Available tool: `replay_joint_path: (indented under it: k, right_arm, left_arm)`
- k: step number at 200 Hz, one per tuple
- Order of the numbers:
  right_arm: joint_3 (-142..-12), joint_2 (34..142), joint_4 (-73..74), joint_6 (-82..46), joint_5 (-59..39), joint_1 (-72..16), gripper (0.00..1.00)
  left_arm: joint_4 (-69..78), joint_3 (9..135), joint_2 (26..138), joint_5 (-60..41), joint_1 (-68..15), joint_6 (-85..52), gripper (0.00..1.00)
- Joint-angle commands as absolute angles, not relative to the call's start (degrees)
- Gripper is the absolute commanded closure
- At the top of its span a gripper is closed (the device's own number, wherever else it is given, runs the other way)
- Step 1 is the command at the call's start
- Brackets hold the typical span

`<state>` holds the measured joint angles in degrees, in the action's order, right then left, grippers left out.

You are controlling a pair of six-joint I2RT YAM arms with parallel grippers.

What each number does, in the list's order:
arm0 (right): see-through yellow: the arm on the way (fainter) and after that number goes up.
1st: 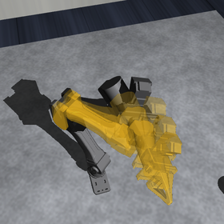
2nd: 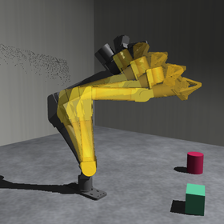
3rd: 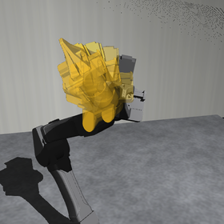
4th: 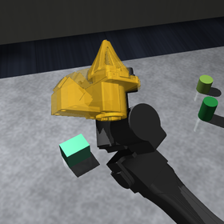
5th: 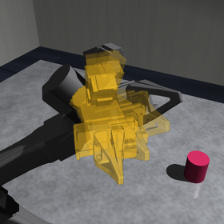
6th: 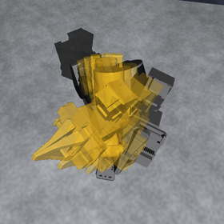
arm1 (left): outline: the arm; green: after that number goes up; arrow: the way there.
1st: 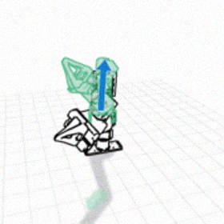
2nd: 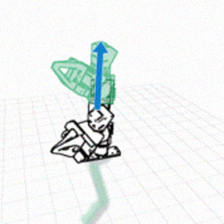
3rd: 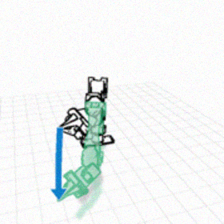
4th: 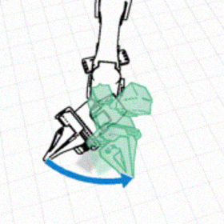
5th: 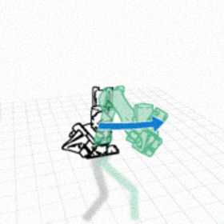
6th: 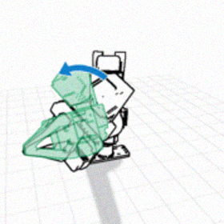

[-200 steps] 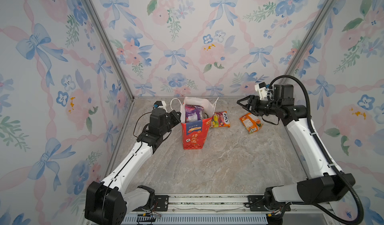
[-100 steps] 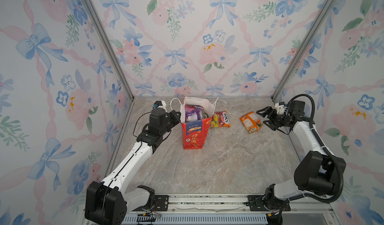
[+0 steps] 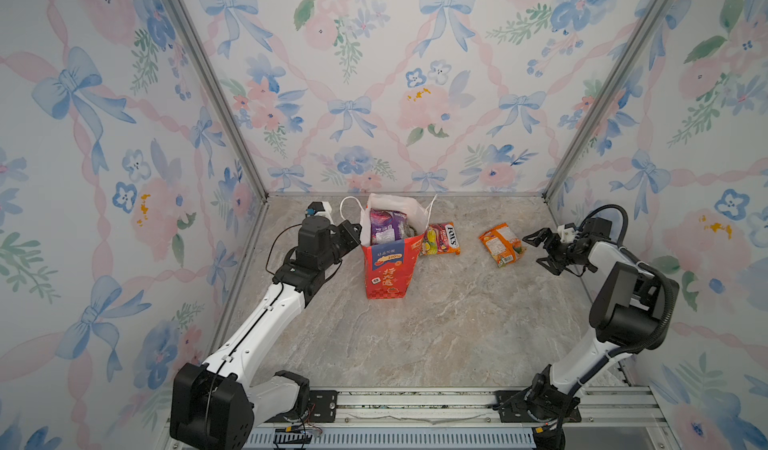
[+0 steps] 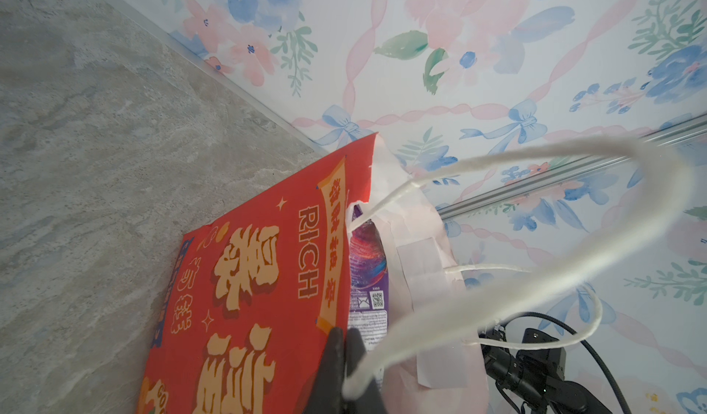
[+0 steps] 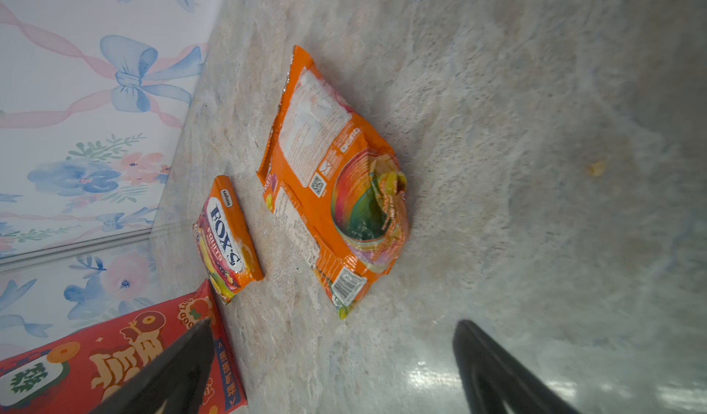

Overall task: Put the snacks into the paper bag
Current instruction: 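Move the open right gripper toward the orange fruit-candy packet on the table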

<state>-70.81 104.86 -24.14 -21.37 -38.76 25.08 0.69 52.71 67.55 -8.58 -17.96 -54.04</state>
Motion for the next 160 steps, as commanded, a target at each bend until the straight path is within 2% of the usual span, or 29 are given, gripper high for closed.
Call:
replay_joint_path:
  k: [1,101,160]
  right_arm:
    - [-71.28,106.59,-21.31,-19.69,-38.95,24.99,0.01]
    - [-74.03,116.06,-14.09,-21.72,-39.45,24.0,0.02]
    - [-78.16,119.69,-16.92,-20.23,-37.91,19.92,0.01]
  left_arm:
    - [3.08,52.78,66.8,-8.24,-17.31,-53.88,1.0]
    - [2.94,53.0,67.24,-8.26,-17.31,-54.14,1.0]
    - [2.91,53.35,67.63,-8.19,-17.48,-54.05,1.0]
